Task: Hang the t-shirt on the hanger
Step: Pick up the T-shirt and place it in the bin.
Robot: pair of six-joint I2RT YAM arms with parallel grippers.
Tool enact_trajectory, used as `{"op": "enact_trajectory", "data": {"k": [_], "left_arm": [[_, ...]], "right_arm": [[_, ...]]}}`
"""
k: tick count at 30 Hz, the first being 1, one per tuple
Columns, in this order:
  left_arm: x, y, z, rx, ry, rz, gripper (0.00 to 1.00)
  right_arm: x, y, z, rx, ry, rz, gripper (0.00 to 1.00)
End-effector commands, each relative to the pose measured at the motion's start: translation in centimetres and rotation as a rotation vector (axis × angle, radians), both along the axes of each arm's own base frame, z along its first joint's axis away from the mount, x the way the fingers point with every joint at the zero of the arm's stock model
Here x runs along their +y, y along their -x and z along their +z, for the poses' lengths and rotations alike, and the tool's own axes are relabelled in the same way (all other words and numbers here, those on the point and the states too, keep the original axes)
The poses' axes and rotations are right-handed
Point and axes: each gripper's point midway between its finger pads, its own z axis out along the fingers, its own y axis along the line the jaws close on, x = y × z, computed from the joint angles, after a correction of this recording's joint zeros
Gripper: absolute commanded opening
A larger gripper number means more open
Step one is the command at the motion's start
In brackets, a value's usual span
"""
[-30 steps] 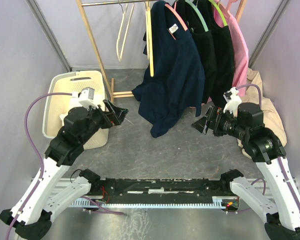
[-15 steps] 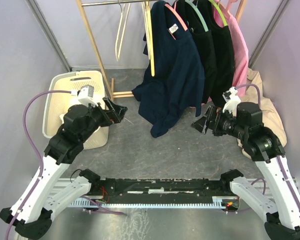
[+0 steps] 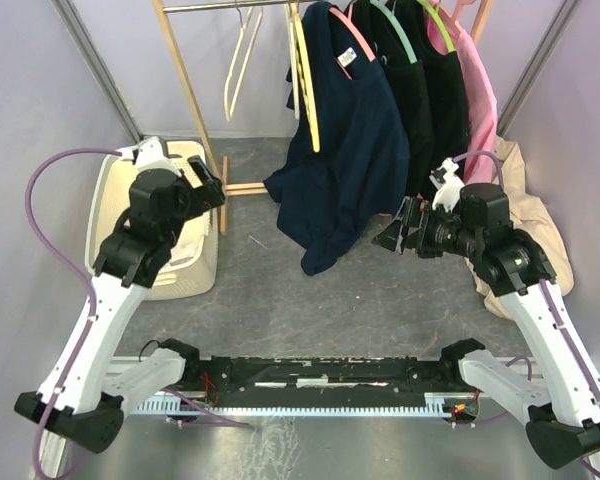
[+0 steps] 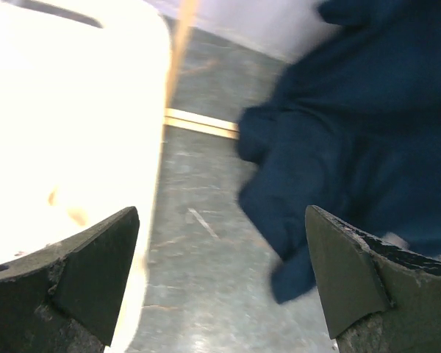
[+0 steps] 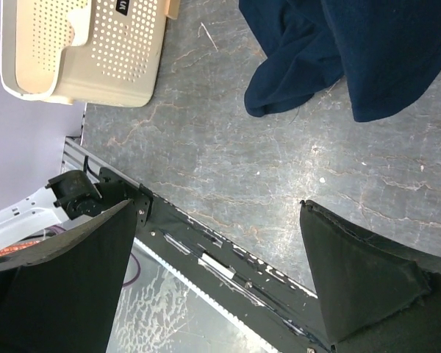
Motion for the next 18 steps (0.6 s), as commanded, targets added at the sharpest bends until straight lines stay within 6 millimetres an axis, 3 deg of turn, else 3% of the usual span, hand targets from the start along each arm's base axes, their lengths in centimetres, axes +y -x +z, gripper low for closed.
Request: {"op": "enact_trajectory", "data": {"k": [1, 6, 10, 18], "left_arm": [[6.2, -1.9, -1.1, 0.065, -0.084, 0.176, 0.99], [11.8, -3.2, -5.1, 0.246, -0.041, 0.277, 0.99], [14.7, -3.1, -8.7, 0.417, -0.042, 0.384, 0.99], [17.1, -2.0, -13.6, 0.592, -0.095, 0.483, 0.98]], "right_arm": [[0.8, -0.5, 2.7, -0.078, -0.044, 0.041, 0.99], [0.9, -0.5, 1.9, -0.06, -0.019, 0.065, 0.99], [1.5, -0.8, 1.2, -0.047, -0.036, 0.089, 0.99], [2.4, -0.6, -0.4, 0.003, -0.069, 0.136, 0.99]]}}
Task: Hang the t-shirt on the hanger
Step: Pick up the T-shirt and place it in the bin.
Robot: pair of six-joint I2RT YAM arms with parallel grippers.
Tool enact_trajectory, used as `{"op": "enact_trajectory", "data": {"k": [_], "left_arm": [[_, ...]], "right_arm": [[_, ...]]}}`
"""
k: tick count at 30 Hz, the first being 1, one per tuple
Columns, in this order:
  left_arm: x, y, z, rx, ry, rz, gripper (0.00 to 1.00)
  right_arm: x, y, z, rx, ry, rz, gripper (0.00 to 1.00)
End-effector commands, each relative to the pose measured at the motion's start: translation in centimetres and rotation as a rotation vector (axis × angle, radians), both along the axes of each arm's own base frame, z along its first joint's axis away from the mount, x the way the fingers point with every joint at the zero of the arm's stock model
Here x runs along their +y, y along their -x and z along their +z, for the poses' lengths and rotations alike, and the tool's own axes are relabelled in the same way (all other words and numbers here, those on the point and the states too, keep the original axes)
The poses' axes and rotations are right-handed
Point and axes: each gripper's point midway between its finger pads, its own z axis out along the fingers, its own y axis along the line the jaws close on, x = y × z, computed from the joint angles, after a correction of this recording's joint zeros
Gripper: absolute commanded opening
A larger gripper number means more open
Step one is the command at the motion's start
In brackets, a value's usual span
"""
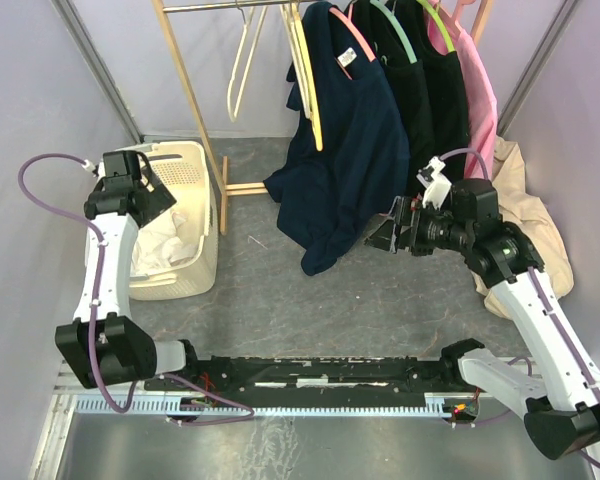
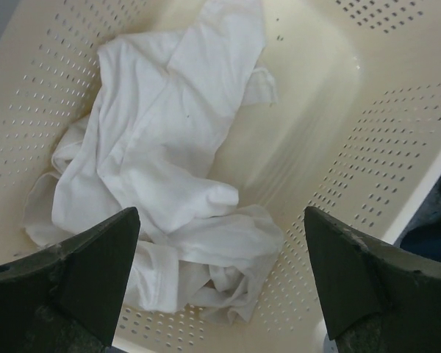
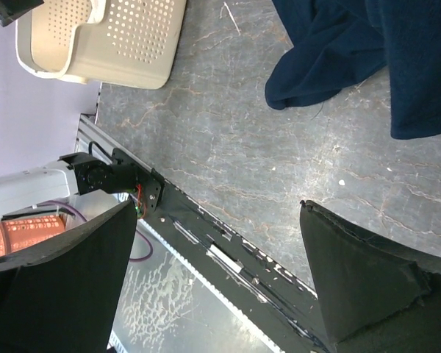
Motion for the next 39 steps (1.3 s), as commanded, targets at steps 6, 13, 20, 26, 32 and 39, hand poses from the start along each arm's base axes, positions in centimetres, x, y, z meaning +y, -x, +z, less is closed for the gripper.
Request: {"op": "enact_trajectory", "data": {"k": [6, 13, 20, 26, 32, 39], "left_arm": [[1.7, 2.4, -4.6, 0.24, -0.057, 0.045, 0.89], [1.3, 3.9, -7.8, 0.315, -0.03, 0.069, 0.87], [0.9, 6.4, -11.0, 0.369, -0.025, 0.073, 0.85], [0.6, 6.3, -11.4, 0.355, -0.021, 0.046, 0.09], [0.5, 4.7, -7.3, 0.236, -0.019, 0.041, 0.03], [-0.4, 3.1, 1.3, 0.014, 0.003, 0.016, 0.03]], "right_arm": [[1.1, 0.2, -0.6, -0.016, -0.048, 0.069, 0.99], [1.5, 0.7, -1.5, -0.001, -0.069, 0.106, 0.99], [2.0, 1.1, -1.6, -0.006, -0.075, 0.136, 0.99], [2.3, 1.3, -1.6, -0.005, -0.074, 0.15, 0.99], [2.2, 1.3, -1.5, -0.005, -0.07, 0.149, 0.99], [2.1, 1.0, -1.2, 0.001, -0.053, 0.135, 0.99]]}}
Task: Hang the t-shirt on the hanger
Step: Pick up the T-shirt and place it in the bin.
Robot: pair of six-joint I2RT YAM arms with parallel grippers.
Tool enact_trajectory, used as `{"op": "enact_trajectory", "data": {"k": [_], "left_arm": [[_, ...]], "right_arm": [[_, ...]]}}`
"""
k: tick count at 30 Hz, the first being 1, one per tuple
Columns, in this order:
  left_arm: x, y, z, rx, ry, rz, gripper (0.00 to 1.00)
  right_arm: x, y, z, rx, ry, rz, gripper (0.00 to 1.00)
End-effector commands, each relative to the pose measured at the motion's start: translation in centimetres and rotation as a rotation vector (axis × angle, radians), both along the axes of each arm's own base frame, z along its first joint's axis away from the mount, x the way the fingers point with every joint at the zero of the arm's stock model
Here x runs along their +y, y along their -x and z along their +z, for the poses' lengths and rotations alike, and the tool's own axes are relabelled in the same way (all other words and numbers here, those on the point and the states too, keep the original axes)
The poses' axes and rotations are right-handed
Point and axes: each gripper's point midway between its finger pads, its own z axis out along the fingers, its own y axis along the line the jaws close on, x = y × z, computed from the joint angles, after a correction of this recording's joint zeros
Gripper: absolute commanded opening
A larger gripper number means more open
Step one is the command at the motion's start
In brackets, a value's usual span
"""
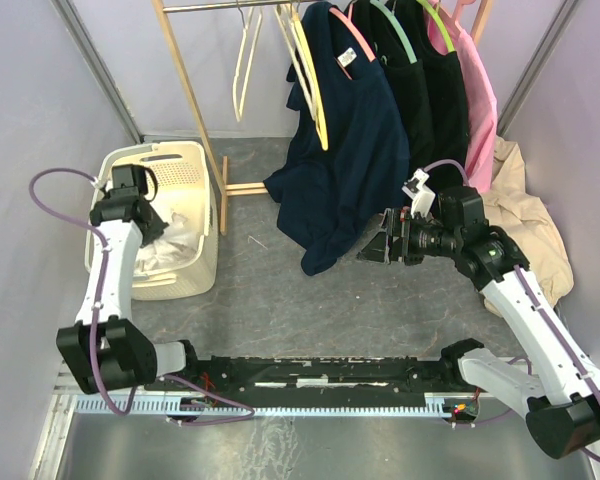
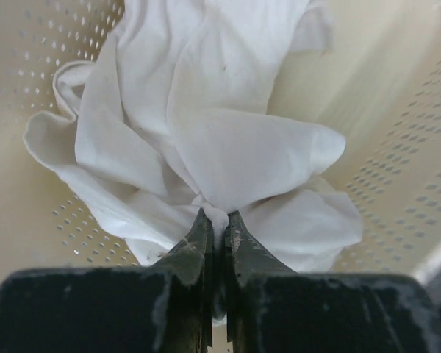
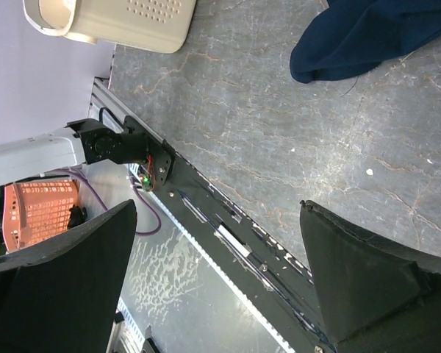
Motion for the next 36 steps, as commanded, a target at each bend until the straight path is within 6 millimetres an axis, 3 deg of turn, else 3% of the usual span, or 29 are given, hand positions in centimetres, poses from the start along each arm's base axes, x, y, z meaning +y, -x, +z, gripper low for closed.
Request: {"op": "enact_trajectory", "data": {"k": [1, 11, 20, 29, 36], "left_arm": [[-0.8, -1.3, 7.7, -0.221, 0.013, -0.021, 0.03], [-4.5, -2.5, 21.8, -0.681, 0.164, -0.082, 0.03], [-9.2, -1.0, 31.3, -0.936, 0.341, -0.259, 0.03], [-17.2, 1.1, 35.9, -1.068, 0.707, -0.577, 0.03], [-21.7, 6.0, 40.9, -1.156, 0.912, -0.791, 0.03]], "right_arm": [[0.1, -0.6, 1.8, -0.064, -0.005, 0.004, 0.99], [-0.5, -0.6, 3.0, -0.067, 0.023, -0.03, 0.99], [-1.6, -0.4, 4.4, -0.083, 0.07, -0.072, 0.99], [-2.4, 0.1, 5.1, -0.104, 0.101, -0.093, 0.99], [-2.6, -0.1, 5.7, -0.113, 0.102, -0.107, 0.99]]}}
